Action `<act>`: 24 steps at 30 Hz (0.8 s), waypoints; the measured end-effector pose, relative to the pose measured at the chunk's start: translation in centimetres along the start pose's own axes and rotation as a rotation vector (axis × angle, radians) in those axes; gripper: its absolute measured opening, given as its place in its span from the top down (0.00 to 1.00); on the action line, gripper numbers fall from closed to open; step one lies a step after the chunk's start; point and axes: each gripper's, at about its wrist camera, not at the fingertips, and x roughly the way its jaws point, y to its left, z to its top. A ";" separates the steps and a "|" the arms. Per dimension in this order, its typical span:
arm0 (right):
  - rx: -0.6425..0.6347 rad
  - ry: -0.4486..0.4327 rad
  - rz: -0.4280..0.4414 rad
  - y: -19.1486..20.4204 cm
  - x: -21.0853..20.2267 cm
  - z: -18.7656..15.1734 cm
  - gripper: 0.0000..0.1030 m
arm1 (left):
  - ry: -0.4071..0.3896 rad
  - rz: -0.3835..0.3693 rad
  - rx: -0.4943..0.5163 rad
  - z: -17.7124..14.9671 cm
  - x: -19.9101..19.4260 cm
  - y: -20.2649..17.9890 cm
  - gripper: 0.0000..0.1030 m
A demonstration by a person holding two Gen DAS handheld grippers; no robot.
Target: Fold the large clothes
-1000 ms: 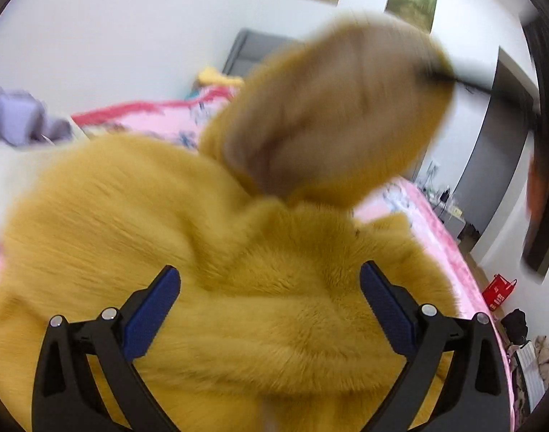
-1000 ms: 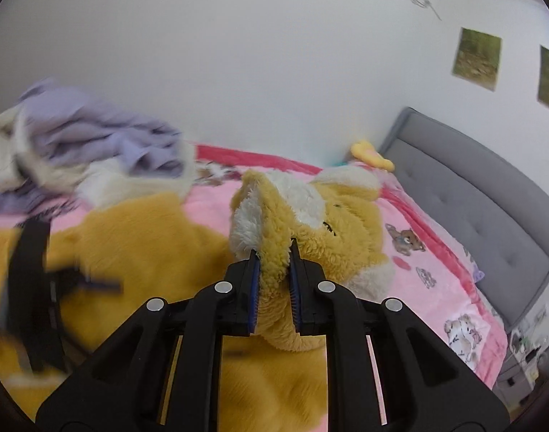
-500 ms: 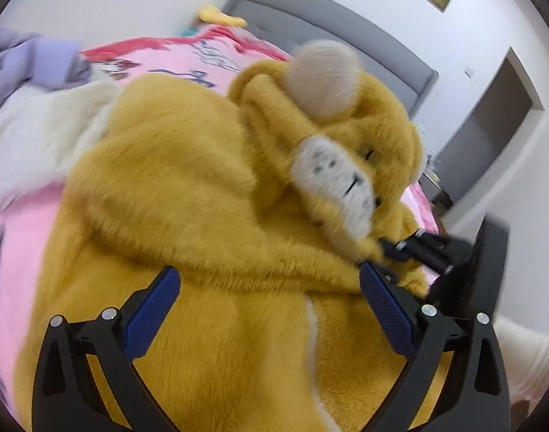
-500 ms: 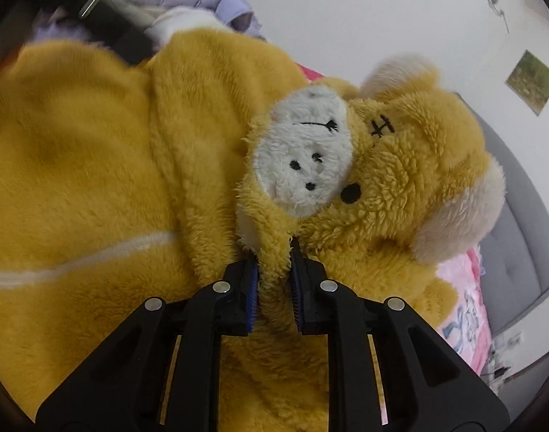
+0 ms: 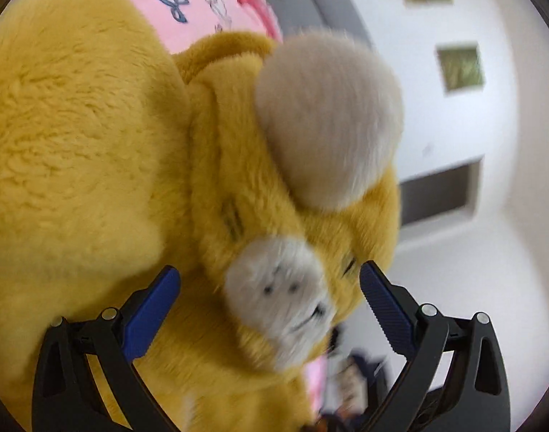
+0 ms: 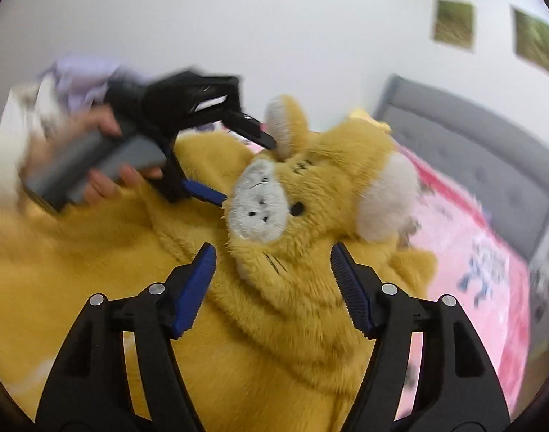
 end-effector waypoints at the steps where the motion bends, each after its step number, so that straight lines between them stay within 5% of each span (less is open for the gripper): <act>1: 0.027 -0.001 -0.009 -0.2 -0.9 -0.1 0.38 | -0.027 -0.027 -0.037 0.2 0.1 0.5 0.05; 10: 0.066 0.037 -0.079 -1.1 -4.2 -2.2 0.38 | -0.156 -0.063 -0.209 2.5 1.6 2.7 0.14; 12: 0.102 0.031 -0.076 -1.9 -4.3 -2.1 0.36 | -0.177 -0.044 -0.178 2.2 1.7 2.1 0.16; 19: 0.121 0.025 -0.072 -1.4 -4.2 -1.7 0.33 | -0.192 0.028 -0.057 -0.2 0.5 -0.5 0.55; 24: 0.145 0.030 -0.039 -0.9 -3.5 -1.5 0.30 | -0.201 0.027 -0.002 -0.2 -0.7 -0.5 0.62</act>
